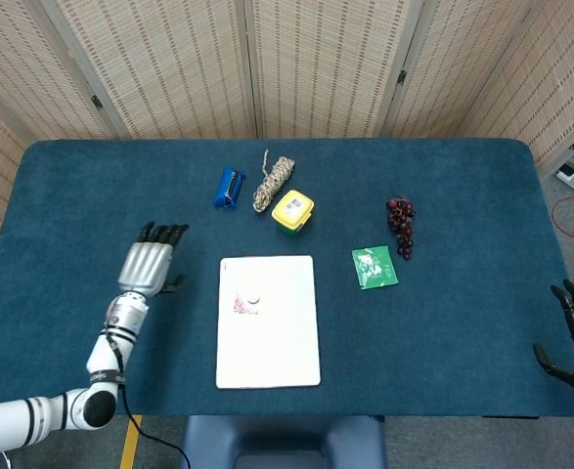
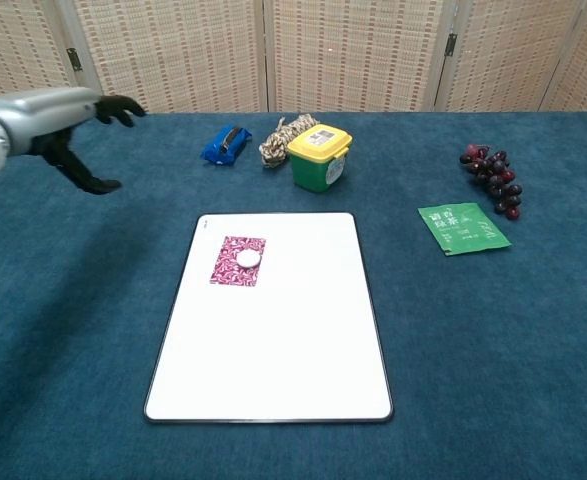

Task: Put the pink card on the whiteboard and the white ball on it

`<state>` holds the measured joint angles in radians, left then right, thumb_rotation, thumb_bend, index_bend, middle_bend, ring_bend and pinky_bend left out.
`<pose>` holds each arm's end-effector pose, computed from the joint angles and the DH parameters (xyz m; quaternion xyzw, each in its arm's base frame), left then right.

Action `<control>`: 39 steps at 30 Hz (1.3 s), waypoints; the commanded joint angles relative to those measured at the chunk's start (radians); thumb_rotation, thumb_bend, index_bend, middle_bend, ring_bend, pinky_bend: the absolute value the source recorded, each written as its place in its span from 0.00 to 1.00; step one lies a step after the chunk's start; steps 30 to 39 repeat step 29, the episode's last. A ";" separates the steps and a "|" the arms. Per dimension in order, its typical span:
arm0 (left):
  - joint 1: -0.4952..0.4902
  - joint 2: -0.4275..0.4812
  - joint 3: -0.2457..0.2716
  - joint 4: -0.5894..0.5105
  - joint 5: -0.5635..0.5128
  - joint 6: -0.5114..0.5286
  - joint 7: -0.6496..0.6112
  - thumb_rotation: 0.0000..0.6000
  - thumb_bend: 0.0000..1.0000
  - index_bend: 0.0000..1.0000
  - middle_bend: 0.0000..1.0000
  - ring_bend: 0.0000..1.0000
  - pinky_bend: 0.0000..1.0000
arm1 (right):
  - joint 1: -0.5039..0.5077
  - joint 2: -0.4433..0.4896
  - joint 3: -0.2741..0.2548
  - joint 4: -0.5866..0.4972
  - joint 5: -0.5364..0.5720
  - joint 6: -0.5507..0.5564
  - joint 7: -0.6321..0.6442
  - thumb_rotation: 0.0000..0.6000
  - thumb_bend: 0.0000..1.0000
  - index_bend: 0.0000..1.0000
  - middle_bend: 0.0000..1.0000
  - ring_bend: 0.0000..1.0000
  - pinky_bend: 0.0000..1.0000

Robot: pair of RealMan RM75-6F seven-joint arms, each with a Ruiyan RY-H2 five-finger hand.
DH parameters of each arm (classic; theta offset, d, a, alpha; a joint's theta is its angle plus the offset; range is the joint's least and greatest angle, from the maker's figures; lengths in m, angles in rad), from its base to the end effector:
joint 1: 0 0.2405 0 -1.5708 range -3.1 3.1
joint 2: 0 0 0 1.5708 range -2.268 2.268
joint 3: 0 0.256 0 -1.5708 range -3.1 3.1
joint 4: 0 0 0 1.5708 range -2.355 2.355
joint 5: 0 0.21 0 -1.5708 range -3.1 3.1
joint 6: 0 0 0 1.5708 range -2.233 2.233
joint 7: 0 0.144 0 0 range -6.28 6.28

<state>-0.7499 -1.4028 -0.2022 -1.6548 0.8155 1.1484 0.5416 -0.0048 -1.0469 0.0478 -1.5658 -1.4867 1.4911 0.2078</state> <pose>-0.1623 0.3548 0.0472 -0.6725 -0.3943 -0.3402 0.5259 -0.3410 -0.1518 0.1896 0.5481 -0.4384 0.3910 0.5954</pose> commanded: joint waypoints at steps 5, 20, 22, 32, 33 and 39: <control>0.128 0.112 0.037 -0.073 0.029 0.112 -0.094 1.00 0.36 0.14 0.15 0.14 0.00 | 0.005 0.007 -0.001 -0.010 -0.008 -0.004 0.005 1.00 0.36 0.02 0.05 0.09 0.04; 0.424 0.196 0.235 -0.110 0.433 0.443 -0.202 1.00 0.36 0.16 0.15 0.14 0.00 | 0.015 0.033 -0.010 -0.037 -0.029 -0.017 0.103 1.00 0.36 0.03 0.06 0.09 0.04; 0.443 0.198 0.245 -0.113 0.464 0.461 -0.196 1.00 0.36 0.16 0.15 0.14 0.00 | 0.011 0.031 -0.012 -0.037 -0.028 -0.013 0.104 1.00 0.36 0.03 0.06 0.09 0.04; 0.491 0.196 0.262 -0.144 0.532 0.485 -0.157 1.00 0.35 0.16 0.15 0.14 0.00 | 0.002 0.024 -0.020 -0.036 -0.028 -0.005 0.099 1.00 0.36 0.03 0.06 0.09 0.04; 0.491 0.196 0.262 -0.144 0.532 0.485 -0.157 1.00 0.35 0.16 0.15 0.14 0.00 | 0.002 0.024 -0.020 -0.036 -0.028 -0.005 0.099 1.00 0.36 0.03 0.06 0.09 0.04; 0.491 0.196 0.262 -0.144 0.532 0.485 -0.157 1.00 0.35 0.16 0.15 0.14 0.00 | 0.002 0.024 -0.020 -0.036 -0.028 -0.005 0.099 1.00 0.36 0.03 0.06 0.09 0.04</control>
